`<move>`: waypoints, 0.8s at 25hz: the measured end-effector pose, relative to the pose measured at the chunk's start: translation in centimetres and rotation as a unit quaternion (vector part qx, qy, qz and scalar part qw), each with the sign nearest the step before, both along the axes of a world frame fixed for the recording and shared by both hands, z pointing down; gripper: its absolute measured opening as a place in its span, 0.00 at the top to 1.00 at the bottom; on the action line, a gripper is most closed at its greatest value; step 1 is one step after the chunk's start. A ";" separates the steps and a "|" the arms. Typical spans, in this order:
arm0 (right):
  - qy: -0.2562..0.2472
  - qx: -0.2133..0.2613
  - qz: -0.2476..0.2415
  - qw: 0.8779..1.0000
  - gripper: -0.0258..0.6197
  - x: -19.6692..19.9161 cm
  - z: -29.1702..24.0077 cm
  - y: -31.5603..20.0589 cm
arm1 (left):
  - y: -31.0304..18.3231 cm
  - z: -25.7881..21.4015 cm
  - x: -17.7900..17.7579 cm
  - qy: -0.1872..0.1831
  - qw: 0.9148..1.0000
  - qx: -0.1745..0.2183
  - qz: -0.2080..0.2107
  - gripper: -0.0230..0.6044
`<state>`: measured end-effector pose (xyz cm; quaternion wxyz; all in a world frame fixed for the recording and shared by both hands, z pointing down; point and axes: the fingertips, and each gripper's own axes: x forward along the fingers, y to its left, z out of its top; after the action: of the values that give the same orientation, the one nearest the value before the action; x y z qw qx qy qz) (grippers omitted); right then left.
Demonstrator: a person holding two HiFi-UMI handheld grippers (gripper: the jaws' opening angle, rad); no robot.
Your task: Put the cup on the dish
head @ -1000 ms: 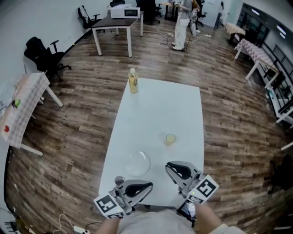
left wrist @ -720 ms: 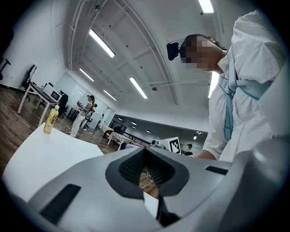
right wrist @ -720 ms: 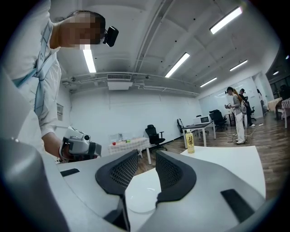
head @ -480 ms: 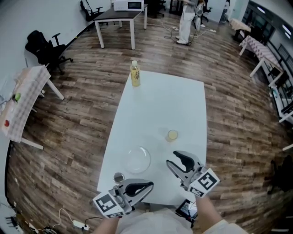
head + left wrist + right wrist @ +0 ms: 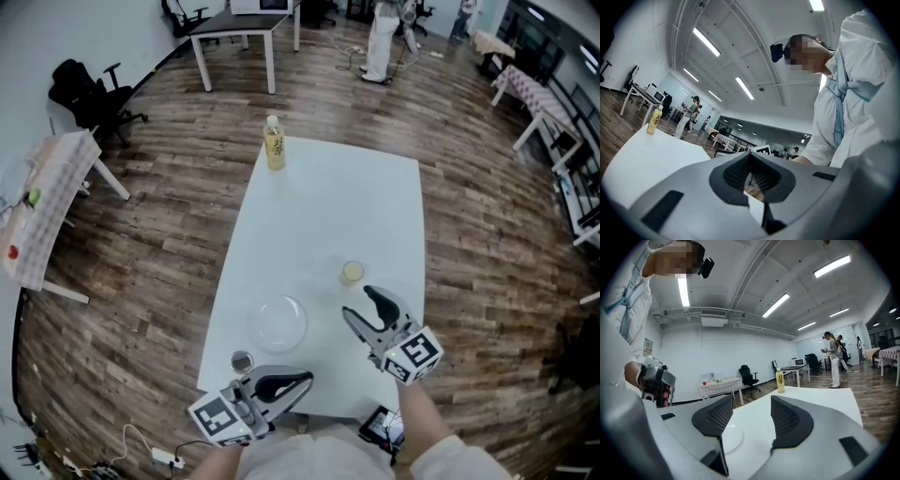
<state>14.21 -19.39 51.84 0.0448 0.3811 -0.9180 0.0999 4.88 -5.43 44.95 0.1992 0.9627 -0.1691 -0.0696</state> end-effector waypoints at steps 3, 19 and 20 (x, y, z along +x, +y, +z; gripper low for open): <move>0.002 -0.004 0.007 1.000 0.56 0.2 0.7 -0.7 | -0.1 0.0 0.0 -0.003 1.000 0.000 0.002 0.96; 0.050 -0.042 0.051 0.997 0.52 1.9 6.4 -4.7 | -0.8 0.2 0.3 -0.008 1.000 -0.007 0.001 0.96; 0.052 -0.045 0.053 0.996 0.52 2.0 6.6 -4.9 | -0.9 0.2 0.3 -0.009 1.000 -0.007 0.001 0.96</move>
<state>16.23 -24.30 58.45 0.1044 0.4316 -0.8875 0.1230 5.19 -6.29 45.17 0.2048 0.9620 -0.1702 -0.0600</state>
